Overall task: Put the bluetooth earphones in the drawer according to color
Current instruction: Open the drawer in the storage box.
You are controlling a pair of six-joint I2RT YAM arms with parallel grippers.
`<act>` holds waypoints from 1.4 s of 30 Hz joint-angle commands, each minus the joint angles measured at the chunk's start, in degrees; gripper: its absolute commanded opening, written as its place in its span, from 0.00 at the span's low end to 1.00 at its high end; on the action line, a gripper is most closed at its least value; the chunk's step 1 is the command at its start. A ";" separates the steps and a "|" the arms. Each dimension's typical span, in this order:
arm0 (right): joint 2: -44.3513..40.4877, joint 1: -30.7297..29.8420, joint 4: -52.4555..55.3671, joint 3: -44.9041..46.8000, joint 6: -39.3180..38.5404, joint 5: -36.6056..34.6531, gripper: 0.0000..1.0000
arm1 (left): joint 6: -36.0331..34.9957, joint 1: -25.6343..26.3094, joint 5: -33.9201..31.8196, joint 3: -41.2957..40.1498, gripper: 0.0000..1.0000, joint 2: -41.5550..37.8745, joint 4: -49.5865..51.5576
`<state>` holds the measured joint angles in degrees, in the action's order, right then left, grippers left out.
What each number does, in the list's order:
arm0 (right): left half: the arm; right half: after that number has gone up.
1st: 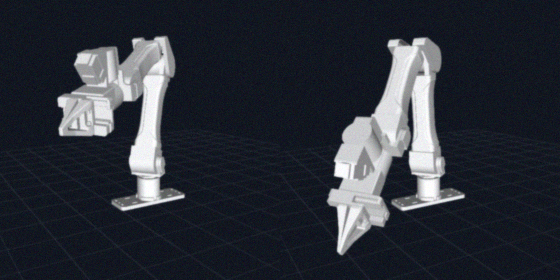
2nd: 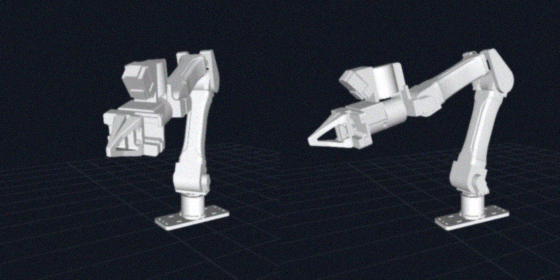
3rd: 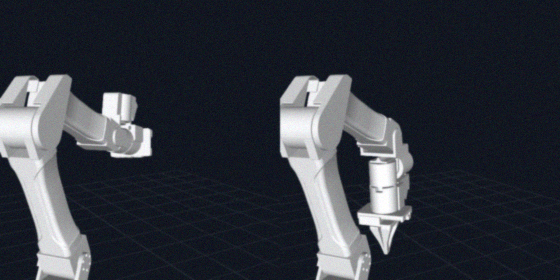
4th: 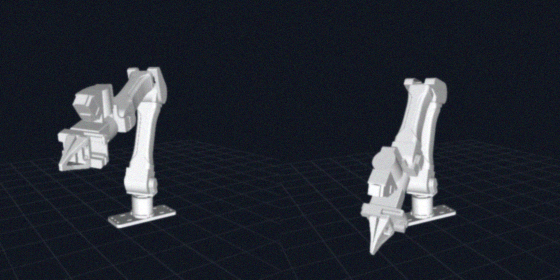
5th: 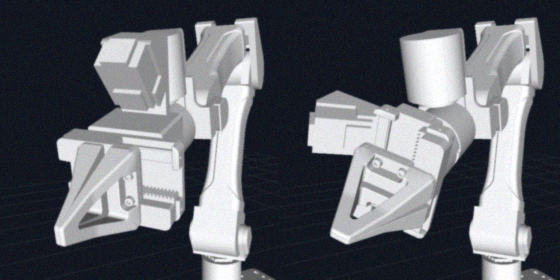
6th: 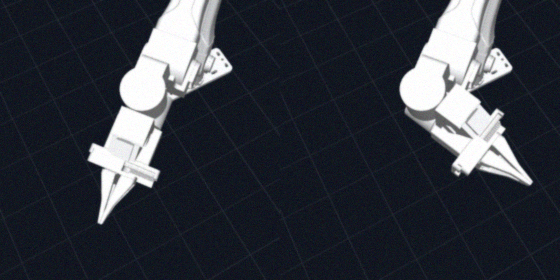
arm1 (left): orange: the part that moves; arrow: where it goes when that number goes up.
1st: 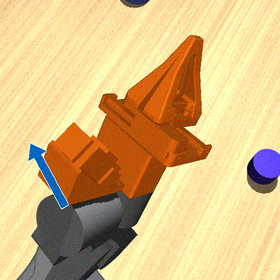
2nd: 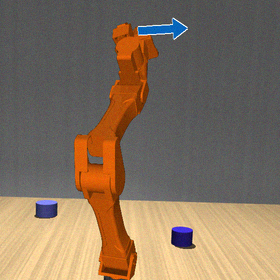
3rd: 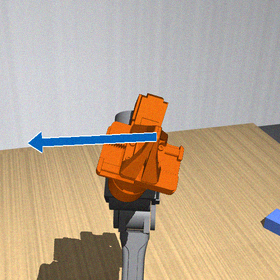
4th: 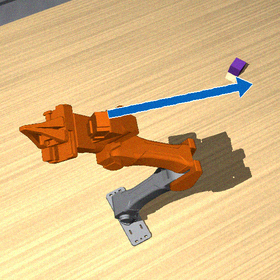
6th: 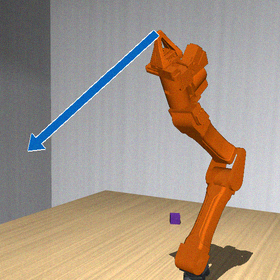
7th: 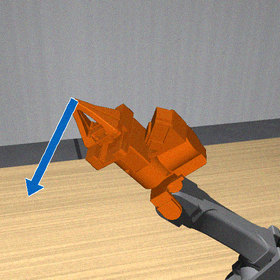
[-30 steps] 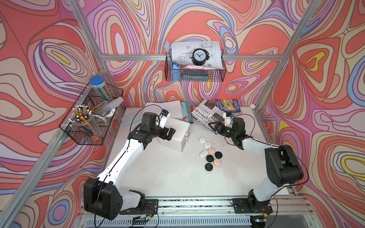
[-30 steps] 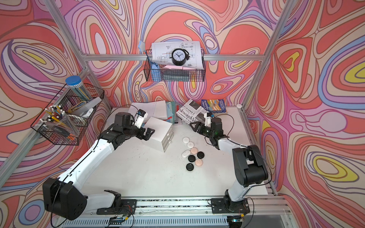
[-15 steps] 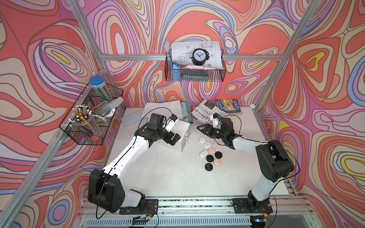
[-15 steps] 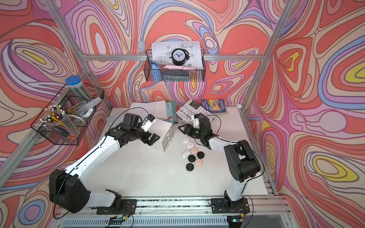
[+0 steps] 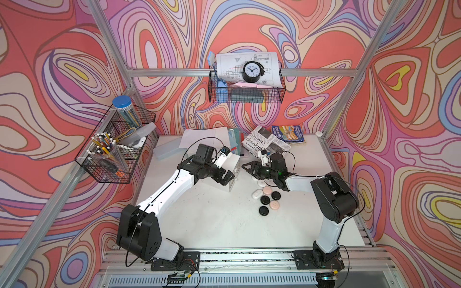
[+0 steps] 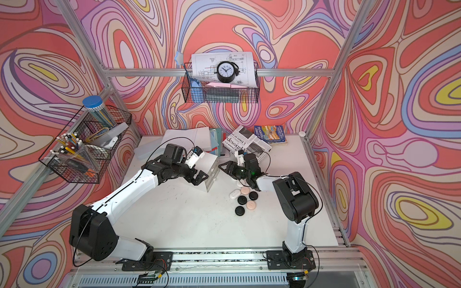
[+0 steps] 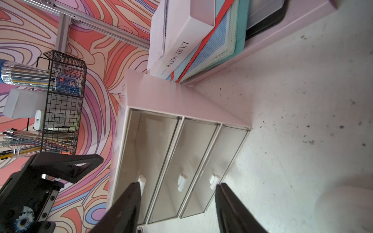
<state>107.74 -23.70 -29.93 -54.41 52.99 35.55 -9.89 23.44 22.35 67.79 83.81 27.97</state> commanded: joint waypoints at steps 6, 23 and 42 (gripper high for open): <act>3.10 -0.40 -8.18 0.56 4.72 3.60 0.54 | -5.30 0.70 2.67 1.29 0.98 -0.50 4.52; 5.30 -2.81 -8.23 -1.08 8.22 4.01 0.46 | -5.79 0.96 2.28 -0.60 0.98 0.69 2.17; 4.68 -3.89 -11.54 -1.37 10.66 4.09 0.46 | -5.75 1.27 0.50 -3.08 0.98 -1.55 0.25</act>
<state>114.74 -26.83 -40.29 -56.95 63.77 39.94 -15.07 24.47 23.38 65.58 83.72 28.23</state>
